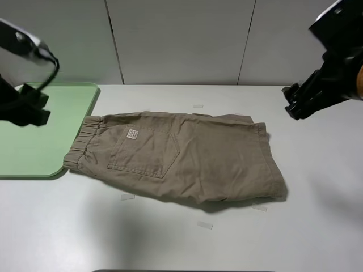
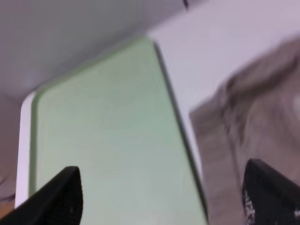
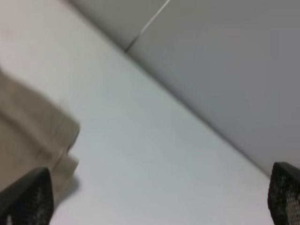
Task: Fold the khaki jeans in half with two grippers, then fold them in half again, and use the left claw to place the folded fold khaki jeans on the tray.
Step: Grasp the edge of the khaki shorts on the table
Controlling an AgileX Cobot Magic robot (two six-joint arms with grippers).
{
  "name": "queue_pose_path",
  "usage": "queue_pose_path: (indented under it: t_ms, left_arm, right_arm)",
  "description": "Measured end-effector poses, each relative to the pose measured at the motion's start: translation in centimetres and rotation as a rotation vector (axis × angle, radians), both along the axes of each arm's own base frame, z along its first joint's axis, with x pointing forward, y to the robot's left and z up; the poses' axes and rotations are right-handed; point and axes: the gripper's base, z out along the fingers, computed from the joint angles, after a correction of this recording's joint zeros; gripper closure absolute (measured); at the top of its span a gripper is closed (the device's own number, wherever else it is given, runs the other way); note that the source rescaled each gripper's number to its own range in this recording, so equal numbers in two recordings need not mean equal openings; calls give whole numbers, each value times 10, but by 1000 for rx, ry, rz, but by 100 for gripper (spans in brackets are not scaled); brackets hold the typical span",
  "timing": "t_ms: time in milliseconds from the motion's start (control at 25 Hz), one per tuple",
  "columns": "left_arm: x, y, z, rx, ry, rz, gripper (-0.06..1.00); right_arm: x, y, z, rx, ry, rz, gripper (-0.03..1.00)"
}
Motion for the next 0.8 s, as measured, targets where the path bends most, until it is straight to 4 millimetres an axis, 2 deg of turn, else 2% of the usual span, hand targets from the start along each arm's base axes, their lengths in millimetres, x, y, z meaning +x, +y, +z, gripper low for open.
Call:
queue_pose_path:
  t_ms: [160,280,400,600,800]
  left_arm:
    - [-4,3,51,-138,-146,-7,21]
    - [-14,10,86,-236,-252,-14,13]
    - [-29,21,111,-304,-321,-29,8]
    - [-58,37,141,-305,-361,-138,6]
    - [-85,41,150,-230,-284,-346,6]
  right_arm:
    - [-19,-11,27,99,-102,1,-3]
    - [-33,-18,42,172,-157,-6,-3]
    - [-46,-26,53,231,-191,-9,-3]
    - [-65,-35,65,287,-226,9,-3]
    - [-75,-37,89,362,-241,28,-3]
